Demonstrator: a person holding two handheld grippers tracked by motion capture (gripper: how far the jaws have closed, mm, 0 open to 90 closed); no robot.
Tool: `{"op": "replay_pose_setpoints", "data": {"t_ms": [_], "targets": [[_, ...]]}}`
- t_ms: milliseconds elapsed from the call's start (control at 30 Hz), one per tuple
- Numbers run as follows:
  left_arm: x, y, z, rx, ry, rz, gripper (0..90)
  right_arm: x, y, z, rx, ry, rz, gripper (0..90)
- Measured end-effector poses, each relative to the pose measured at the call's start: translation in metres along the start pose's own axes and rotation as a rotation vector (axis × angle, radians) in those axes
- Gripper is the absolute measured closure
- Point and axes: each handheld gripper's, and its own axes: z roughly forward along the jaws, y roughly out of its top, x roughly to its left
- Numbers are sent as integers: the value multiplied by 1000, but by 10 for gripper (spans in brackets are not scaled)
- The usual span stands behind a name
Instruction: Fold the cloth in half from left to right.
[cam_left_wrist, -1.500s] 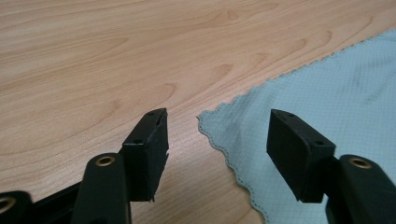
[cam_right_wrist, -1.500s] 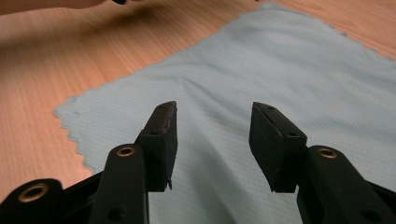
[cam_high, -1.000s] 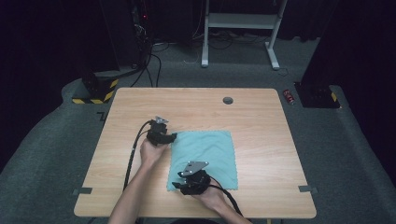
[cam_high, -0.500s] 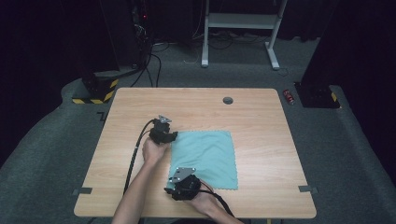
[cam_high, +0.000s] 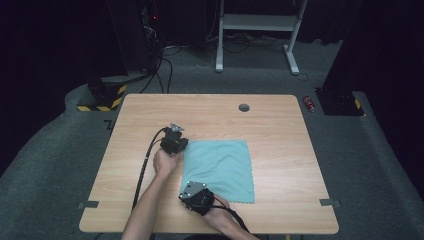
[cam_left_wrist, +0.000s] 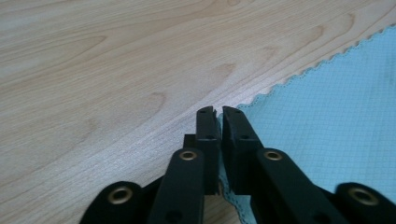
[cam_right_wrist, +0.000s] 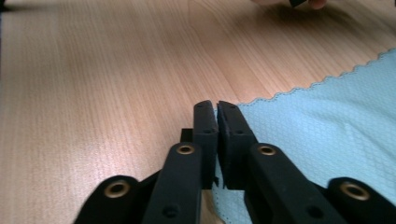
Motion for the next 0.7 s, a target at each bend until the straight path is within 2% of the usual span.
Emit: {"op": "replay_pose_setpoints", "data": {"t_ms": [167,267,400,500,600,700], "targets": [[4,1,0,0,-20,-48,893,2,-1,-2,-15,-14,1,895],[8,1,-1,-6,-33,-58,894,0,0,-10,-55,-12,13,898],[6,9,-6,-14,-35,-39,895,-2,0,-15,-63,-10,15,900],[3,16,-11,-38,-35,-22,895,-3,1,-17,-71,-6,21,900],[3,21,-15,-36,-31,-11,896,-4,3,-21,-85,0,37,900],[4,25,-19,-41,-35,0,896,-4,6,-23,-93,-7,29,900]]}}
